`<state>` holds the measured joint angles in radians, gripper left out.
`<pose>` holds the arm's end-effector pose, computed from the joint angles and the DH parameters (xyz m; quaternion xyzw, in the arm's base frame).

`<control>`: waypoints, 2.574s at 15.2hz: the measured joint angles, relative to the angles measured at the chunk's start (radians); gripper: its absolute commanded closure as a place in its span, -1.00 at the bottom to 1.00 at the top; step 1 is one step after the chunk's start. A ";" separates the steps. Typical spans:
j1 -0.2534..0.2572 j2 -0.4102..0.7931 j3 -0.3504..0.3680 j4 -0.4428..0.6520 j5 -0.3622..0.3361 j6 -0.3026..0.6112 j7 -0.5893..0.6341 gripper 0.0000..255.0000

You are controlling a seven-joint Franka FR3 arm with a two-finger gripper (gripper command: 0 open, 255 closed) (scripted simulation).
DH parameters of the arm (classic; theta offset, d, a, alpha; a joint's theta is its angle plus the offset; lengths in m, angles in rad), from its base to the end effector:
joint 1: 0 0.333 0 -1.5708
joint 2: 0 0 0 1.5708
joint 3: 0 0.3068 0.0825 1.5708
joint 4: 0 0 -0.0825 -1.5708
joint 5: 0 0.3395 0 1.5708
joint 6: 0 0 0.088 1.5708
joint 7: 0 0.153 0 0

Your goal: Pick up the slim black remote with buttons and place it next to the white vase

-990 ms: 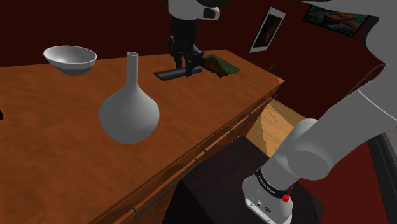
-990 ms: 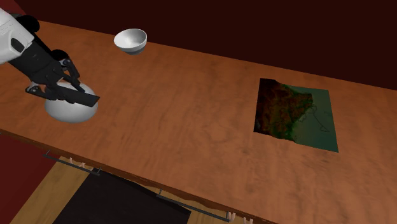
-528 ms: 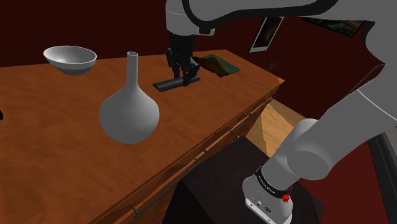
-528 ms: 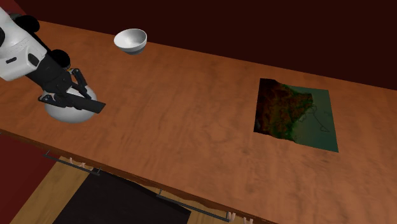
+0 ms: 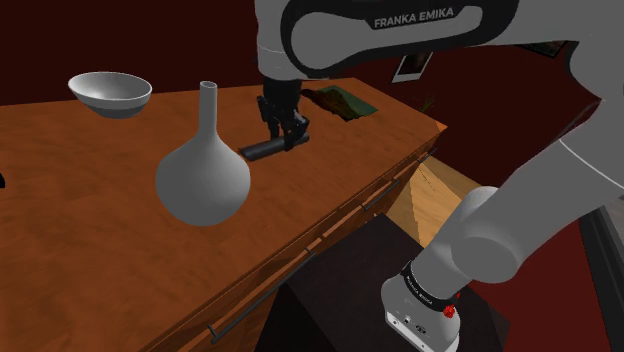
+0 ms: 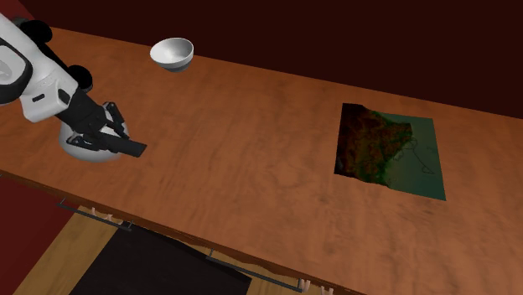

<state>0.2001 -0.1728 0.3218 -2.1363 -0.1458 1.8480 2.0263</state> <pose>0.3929 0.2092 0.4318 0.7391 -0.6638 0.0731 0.0880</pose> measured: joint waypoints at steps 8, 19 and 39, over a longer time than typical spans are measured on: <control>-0.001 0.033 0.004 -0.074 -0.015 0.104 0.027 1.00; -0.003 0.103 0.010 -0.154 -0.051 0.246 0.074 1.00; -0.004 0.184 0.014 -0.201 -0.100 0.362 0.130 -1.00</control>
<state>0.1961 0.0114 0.3356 -2.3371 -0.2458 2.2101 2.1568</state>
